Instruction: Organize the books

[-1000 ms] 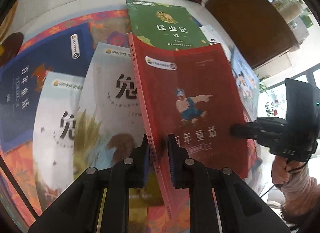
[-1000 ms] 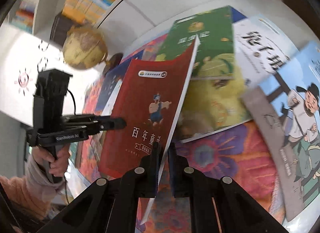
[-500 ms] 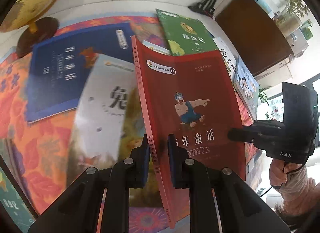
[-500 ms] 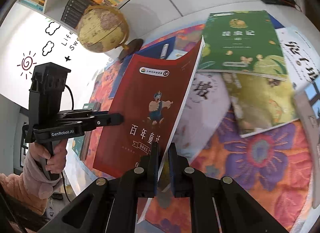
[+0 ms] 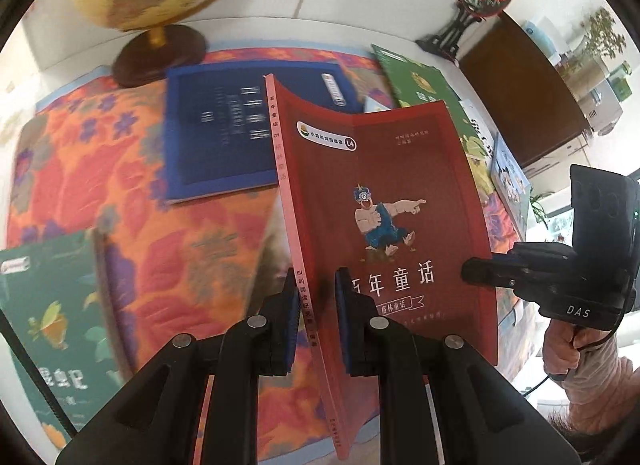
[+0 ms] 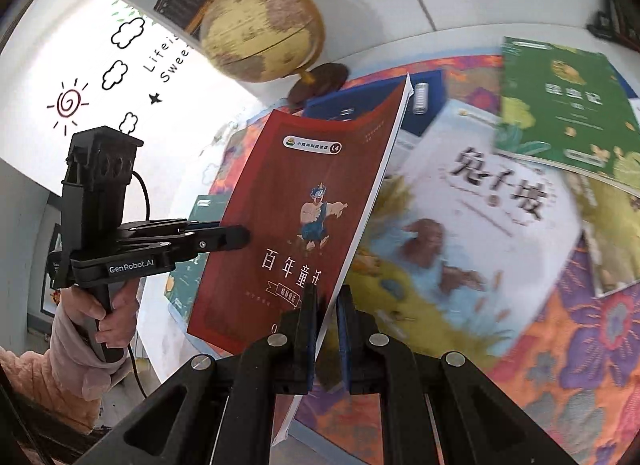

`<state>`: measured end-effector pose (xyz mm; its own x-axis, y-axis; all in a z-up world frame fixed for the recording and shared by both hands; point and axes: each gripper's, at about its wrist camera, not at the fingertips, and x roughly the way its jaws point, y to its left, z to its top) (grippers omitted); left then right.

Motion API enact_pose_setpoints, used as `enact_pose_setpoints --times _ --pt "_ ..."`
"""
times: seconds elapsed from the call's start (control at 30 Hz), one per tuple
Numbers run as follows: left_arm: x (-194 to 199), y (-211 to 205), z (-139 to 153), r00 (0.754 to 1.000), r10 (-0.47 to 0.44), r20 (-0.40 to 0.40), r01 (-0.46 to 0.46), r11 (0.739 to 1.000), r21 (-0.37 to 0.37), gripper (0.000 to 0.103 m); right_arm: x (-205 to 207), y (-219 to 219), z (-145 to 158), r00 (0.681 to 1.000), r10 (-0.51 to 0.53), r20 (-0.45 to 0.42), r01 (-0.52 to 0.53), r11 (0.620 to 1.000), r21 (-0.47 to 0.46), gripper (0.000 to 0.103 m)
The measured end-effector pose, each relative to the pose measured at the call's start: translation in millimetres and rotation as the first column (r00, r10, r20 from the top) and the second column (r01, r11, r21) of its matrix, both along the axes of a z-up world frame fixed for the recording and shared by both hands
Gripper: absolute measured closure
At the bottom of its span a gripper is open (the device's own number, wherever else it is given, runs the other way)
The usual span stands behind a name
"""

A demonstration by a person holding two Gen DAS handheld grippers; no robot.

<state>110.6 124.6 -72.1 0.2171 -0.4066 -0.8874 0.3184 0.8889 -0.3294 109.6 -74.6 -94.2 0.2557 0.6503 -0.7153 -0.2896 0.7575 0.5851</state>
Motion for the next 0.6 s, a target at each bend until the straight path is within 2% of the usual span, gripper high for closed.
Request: enact_pose_setpoints --times 0.6 --pt "-18.1 129.7 13.1 0.992 0.123 0.027 -0.122 0.992 -0.02 0.09 1.6 122.4 10.7 0.995 0.1 0.011 -0.101 0.995 0.022 0.093"
